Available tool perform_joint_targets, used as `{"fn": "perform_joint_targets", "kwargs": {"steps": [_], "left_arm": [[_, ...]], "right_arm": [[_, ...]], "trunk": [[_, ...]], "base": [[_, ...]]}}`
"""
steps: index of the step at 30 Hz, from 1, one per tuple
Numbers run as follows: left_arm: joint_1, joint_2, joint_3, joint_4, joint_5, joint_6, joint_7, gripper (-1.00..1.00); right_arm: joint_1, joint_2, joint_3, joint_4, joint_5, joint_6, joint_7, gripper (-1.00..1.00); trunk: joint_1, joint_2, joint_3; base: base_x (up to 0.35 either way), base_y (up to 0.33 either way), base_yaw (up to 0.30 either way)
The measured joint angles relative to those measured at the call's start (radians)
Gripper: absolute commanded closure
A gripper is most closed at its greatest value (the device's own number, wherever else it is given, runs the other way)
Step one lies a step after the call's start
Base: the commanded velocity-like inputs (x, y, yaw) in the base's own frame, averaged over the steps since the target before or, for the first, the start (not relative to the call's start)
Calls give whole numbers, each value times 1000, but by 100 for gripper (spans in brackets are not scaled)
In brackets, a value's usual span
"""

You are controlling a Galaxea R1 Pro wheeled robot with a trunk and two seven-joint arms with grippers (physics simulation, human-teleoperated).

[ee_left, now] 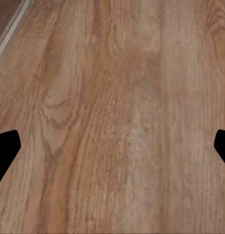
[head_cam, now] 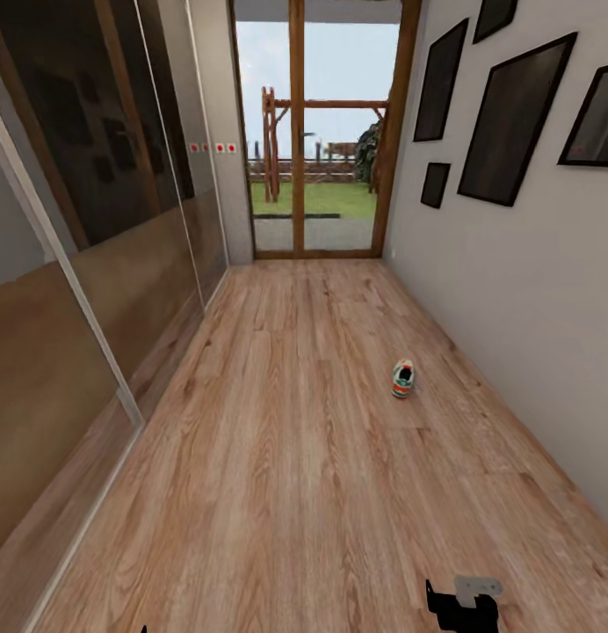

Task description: Pick up the two gym shoes and the two sandals from the corridor floor and place them onto the hallstand (shoe rack) in the corridor, making sure they are on the rack and not on the floor. Arrange them so the two gym shoes are next to each other and the two sandals are next to each other.

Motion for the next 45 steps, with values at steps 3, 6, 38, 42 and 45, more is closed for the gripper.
{"fn": "perform_joint_targets", "kwargs": {"steps": [3, 6, 38, 42, 45], "left_arm": [[0, 0, 0, 0, 0, 0, 0, -100], [0, 0, 0, 0, 0, 0, 0, -100], [0, 0, -1, -1, 0, -2, 0, -100], [0, 0, -1, -2, 0, -2, 0, -100], [0, 0, -2, -2, 0, -3, 0, -100]], "right_arm": [[0, 0, 0, 0, 0, 0, 0, -100], [0, 0, 0, 0, 0, 0, 0, -100], [0, 0, 0, 0, 0, 0, 0, -100], [0, 0, 0, 0, 0, 0, 0, -100], [0, 0, 0, 0, 0, 0, 0, -100]], "trunk": [[0, 0, 0], [0, 0, 0], [0, 0, 0], [0, 0, 0], [0, 0, 0]], "base": [[339, 0, 0], [339, 0, 0], [339, 0, -57], [339, 0, 0], [339, 0, -10]]}}
